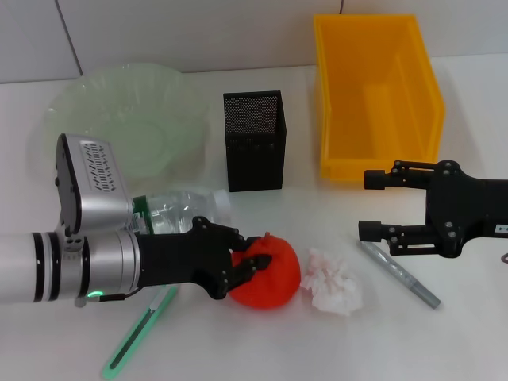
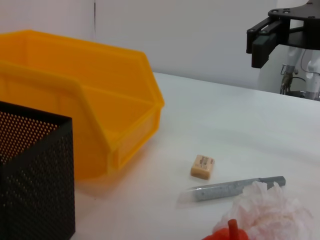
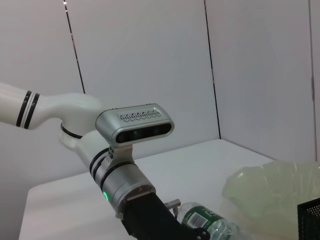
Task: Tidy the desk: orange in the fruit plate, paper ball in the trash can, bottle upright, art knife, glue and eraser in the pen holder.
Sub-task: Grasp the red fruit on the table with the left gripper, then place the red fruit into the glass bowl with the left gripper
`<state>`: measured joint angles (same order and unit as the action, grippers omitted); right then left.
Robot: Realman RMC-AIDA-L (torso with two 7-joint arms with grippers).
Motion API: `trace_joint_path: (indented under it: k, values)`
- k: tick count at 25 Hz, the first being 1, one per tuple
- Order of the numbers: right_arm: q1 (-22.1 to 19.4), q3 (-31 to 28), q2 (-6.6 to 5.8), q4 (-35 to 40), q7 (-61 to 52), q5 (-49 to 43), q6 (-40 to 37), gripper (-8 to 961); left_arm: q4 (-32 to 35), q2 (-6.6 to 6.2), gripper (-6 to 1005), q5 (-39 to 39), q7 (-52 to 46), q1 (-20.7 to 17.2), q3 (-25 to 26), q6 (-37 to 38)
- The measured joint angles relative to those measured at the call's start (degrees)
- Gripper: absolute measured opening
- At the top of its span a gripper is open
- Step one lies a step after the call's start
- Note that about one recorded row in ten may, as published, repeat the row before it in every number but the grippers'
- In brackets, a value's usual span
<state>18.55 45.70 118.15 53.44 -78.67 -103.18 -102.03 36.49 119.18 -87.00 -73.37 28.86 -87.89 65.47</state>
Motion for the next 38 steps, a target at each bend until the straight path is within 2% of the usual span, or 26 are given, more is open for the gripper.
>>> trace_joint_path:
  k: [4,11,17,29,30,31,37,38]
  values:
    - [0.0,0.0,-0.01,0.0,0.0,0.0,0.0,761,0.2,0.0,201,0.0,0.0,-0.3,-0.1,0.6]
    - [-0.1,-0.1,-0.09,0.0,0.0,0.0,0.1,761,0.6,0.0,157,1.1,0.3,-0.6,-0.2,2.3]
    - [-0.1,-0.1,-0.16,0.0,0.0,0.0,0.4,761,5.9,-0.26,121,2.1,0.4,-3.6,-0.1,5.6]
    - [-0.1,-0.1,-0.3,0.0,0.0,0.0,1.0,761,10.7,-0.41,71,2.4,-0.2,-6.1,0.7,9.0]
    - [-0.1,-0.1,-0.3,0.0,0.0,0.0,1.0,761,18.3,-0.65,70,3.0,-0.8,-10.2,5.1,9.5]
    - [-0.1,-0.1,-0.25,0.0,0.0,0.0,1.0,761,19.1,-0.71,70,3.0,-0.8,-10.6,7.5,9.5]
    - [-0.1,-0.1,-0.09,0.0,0.0,0.0,1.0,761,19.1,-0.71,72,3.0,-0.8,-10.6,7.5,9.5]
    - [-0.1,0.0,-0.08,0.0,0.0,0.0,1.0,761,19.2,-0.71,72,3.0,-0.6,-10.2,10.6,9.5]
